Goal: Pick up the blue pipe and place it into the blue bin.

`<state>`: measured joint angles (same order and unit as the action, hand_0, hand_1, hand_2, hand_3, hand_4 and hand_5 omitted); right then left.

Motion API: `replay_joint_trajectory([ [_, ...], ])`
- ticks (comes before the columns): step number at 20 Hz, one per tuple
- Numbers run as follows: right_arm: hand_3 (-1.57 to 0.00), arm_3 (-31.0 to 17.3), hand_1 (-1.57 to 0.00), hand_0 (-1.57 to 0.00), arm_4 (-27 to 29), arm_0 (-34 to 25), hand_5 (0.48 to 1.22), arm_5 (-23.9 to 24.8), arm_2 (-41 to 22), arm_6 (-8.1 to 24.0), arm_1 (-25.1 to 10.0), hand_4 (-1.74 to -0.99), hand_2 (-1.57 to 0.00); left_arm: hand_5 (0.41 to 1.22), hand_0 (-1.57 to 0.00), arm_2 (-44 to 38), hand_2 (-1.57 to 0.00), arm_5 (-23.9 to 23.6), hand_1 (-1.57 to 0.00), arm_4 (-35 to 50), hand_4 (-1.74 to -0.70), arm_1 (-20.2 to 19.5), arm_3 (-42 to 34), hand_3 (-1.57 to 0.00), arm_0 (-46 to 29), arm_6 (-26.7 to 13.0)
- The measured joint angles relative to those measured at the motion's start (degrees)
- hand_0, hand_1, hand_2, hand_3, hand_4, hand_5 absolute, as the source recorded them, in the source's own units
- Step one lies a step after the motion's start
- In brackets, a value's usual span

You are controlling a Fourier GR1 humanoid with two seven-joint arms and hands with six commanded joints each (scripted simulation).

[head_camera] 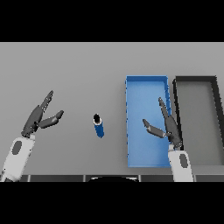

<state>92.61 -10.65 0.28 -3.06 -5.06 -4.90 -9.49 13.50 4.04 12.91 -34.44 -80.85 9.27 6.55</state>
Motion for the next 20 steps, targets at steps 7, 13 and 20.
replay_joint_trajectory([
  [7, 0.00, 0.62, 0.00, 0.00, -0.02, -0.03, 0.581, -0.23, -0.67, 2.07, 0.56, -1.209, 0.00, 0.548, 0.00, 4.62, 0.00, 6.82, 0.00, 0.85, -1.00, -3.12, -9.26, 0.00, -4.34, 1.23],
  [13, 0.00, 1.18, 0.00, 0.00, 0.83, 0.45, 0.572, -0.85, -0.16, 1.37, 0.01, -1.219, 0.00, 0.472, 0.00, 12.01, 0.00, 9.27, 0.00, -2.28, -1.08, -2.32, -14.58, 0.00, -4.63, -8.39],
  [20, 0.00, 1.25, 0.00, 0.00, 0.64, -0.14, 0.560, -0.71, -0.48, 2.75, 0.59, -1.211, 0.00, 0.486, 0.00, 17.30, 0.00, 9.03, 0.00, -6.79, -1.15, 4.98, -11.91, 0.00, -1.88, -6.14],
])
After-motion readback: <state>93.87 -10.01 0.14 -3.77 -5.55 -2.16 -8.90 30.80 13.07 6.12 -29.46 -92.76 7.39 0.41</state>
